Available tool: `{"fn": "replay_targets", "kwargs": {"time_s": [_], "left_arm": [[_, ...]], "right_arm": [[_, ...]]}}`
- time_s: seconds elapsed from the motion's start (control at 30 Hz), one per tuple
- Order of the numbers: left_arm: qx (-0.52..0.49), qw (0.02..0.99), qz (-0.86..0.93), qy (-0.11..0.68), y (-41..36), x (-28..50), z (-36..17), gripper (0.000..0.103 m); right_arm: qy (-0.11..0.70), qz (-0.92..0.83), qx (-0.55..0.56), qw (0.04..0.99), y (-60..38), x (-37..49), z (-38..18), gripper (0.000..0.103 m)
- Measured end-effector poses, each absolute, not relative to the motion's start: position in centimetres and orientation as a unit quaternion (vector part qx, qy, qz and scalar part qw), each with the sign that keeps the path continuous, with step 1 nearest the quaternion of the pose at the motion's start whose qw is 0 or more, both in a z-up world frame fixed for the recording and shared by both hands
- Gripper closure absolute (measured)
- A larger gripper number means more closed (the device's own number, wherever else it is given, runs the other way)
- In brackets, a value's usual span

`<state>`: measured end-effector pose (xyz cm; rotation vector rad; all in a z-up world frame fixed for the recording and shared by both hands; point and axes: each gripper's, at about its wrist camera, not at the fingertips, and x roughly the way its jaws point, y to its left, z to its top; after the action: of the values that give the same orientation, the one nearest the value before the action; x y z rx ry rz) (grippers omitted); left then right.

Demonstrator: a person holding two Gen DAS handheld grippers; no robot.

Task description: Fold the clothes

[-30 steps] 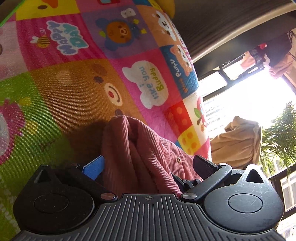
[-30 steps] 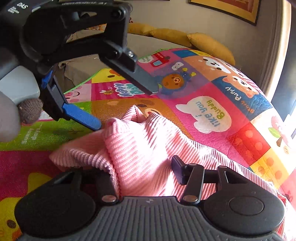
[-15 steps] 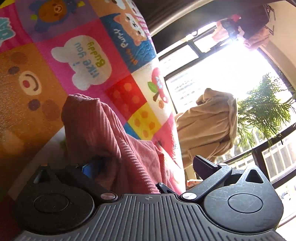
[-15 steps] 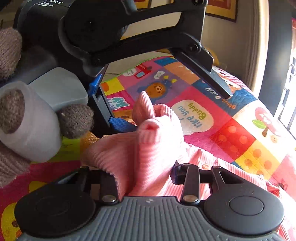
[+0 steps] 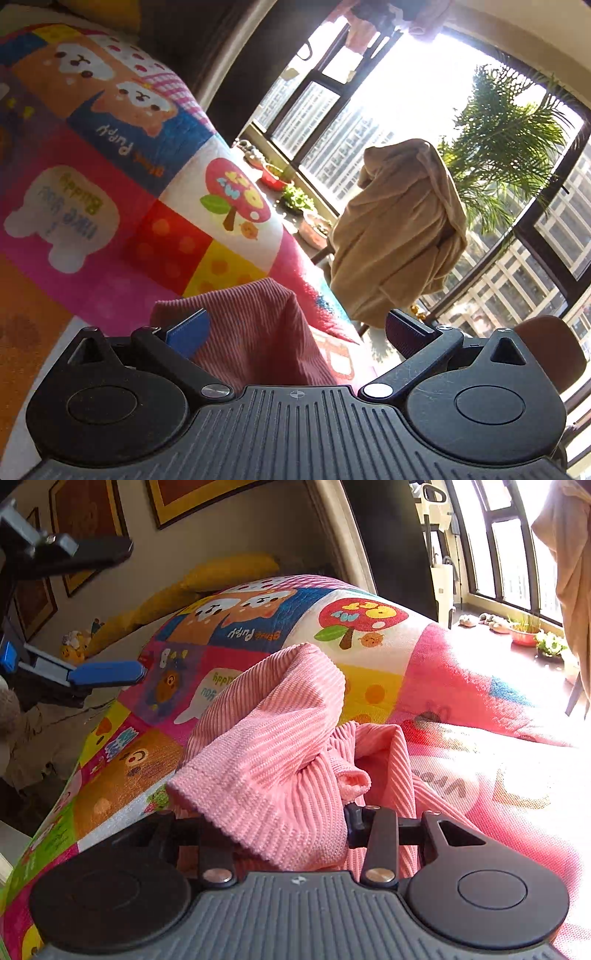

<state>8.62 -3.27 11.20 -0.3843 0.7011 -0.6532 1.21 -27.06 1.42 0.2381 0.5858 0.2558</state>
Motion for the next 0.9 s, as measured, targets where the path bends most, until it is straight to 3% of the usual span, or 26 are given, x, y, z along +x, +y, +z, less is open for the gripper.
{"fn": "replay_targets", "kwargs": {"time_s": [0.1,0.2,0.37,0.67,0.9], "left_arm": [[-0.169,0.866,-0.297,0.364,-4.0,8.7,9.0,0.0],[-0.154,0.862,-0.282,0.393,-4.7,8.8,6.8,0.0],[-0.129,0.852,-0.257,0.438,-6.0,9.0,3.2,0.0],[-0.077,0.86,-0.373,0.34,-9.9,6.7,7.5,0.0],[-0.162,0.89,-0.262,0.335,-5.5,8.3,6.1,0.0]], "right_arm": [[0.282,0.137,0.148,0.938,-27.6,1.2,1.3,0.064],[0.271,0.143,0.171,0.936,-28.2,1.2,1.8,0.079],[0.253,0.107,0.15,0.95,-29.7,-0.4,3.1,0.081],[0.309,-0.004,0.109,0.945,-33.5,-0.9,-0.3,0.081],[0.299,-0.004,0.095,0.949,-33.9,-1.6,0.0,0.079]]}}
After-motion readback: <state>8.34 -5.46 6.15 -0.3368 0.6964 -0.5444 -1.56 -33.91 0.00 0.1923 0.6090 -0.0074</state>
